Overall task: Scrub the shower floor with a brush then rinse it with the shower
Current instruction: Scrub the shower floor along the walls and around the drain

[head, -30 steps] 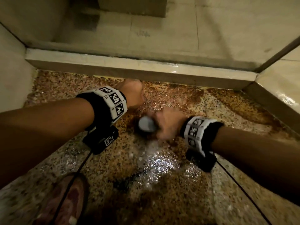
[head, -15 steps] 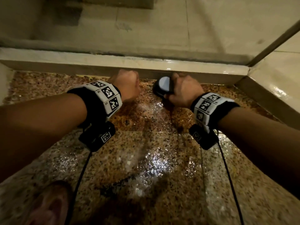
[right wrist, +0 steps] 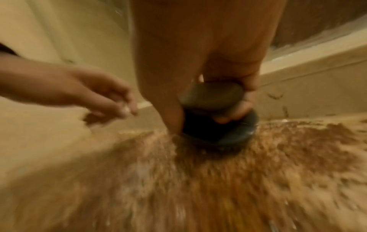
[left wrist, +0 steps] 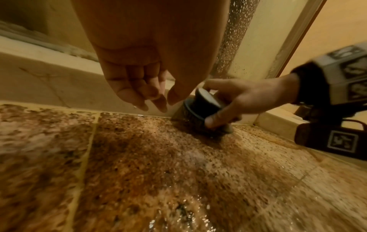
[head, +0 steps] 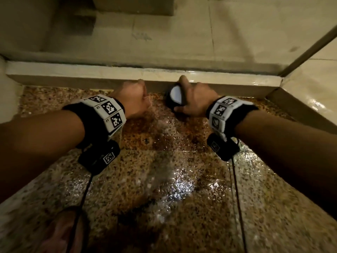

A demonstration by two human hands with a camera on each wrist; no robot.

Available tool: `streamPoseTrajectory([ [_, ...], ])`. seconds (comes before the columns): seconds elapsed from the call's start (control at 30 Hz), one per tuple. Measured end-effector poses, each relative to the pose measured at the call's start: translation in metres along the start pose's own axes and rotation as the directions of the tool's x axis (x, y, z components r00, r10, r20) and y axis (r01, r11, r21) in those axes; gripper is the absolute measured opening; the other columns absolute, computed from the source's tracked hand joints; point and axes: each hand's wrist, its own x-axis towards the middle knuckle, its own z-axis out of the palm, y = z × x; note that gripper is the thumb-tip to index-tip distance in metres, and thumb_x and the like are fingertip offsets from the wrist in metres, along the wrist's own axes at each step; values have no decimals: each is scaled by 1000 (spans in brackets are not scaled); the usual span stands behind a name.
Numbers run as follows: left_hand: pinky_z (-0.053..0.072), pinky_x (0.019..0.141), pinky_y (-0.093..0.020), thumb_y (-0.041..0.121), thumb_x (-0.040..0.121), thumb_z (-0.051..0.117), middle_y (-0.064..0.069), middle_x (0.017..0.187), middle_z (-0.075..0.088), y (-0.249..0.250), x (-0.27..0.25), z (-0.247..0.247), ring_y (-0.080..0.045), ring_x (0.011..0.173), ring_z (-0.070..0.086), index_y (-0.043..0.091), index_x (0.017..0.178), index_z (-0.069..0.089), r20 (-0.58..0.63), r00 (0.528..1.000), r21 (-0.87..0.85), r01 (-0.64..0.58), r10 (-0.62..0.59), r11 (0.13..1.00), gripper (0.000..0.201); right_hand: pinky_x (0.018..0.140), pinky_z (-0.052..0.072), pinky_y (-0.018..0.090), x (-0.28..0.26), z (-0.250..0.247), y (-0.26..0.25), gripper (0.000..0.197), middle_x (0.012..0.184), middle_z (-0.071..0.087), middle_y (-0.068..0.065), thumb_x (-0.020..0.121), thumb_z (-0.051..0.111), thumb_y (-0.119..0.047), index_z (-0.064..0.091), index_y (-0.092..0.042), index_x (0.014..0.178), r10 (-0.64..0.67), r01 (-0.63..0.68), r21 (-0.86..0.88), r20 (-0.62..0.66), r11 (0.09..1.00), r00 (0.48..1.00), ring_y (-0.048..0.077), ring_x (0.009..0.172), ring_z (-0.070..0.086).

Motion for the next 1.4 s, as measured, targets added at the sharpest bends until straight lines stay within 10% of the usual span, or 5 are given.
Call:
streamPoseTrajectory([
  [0.27, 50, 80, -37, 28, 86, 57, -6, 91, 61, 3, -10, 2, -26, 90, 58, 19, 94, 52, 39, 999, -1, 2, -2, 1000, 12, 68, 53, 33, -100, 64, -87, 52, 96, 64, -1, 86, 61, -57, 43, -25, 122, -520, 538, 33, 313, 842, 795, 22, 80, 64],
  [0.53, 50, 86, -41, 27, 87, 54, -13, 93, 64, 4, -3, -11, -33, 92, 59, 16, 92, 52, -97, 995, -75, 8, -15, 997, 12, 81, 51, 43, -7, 6, -16, 63, 118, 60, 21, 92, 57, -42, 30, -7, 137, 19, -19, 15, 0, 1000, 1000, 38, 102, 61],
  [0.8, 51, 85, -41, 25, 89, 53, -10, 87, 62, 14, 0, -8, -30, 88, 58, 16, 90, 54, -85, 996, -65, 2, -7, 998, 9, 78, 56, 40, -112, 54, -56, 48, 102, 64, 1, 90, 52, -60, 41, -26, 123, -465, 414, 213, 355, 885, 811, 22, 87, 64],
  [1.03, 49, 77, -37, 25, 89, 53, -9, 87, 62, 38, 3, 4, -27, 87, 56, 16, 92, 53, -33, 996, -63, -84, 82, 994, 9, 81, 52, 41, -26, -1, 55, 64, 116, 62, 15, 83, 70, -41, 35, -16, 131, 54, -50, 94, -45, 994, 998, 35, 100, 62],
  [1.4, 46, 78, -38, 22, 92, 51, 1, 79, 51, 84, 1, 27, -17, 77, 49, 17, 93, 47, 23, 986, -38, -167, 168, 985, 7, 70, 60, 38, -104, 47, 22, 56, 92, 65, 1, 87, 60, -57, 37, -23, 125, -140, 99, 278, 134, 955, 981, 20, 76, 66],
])
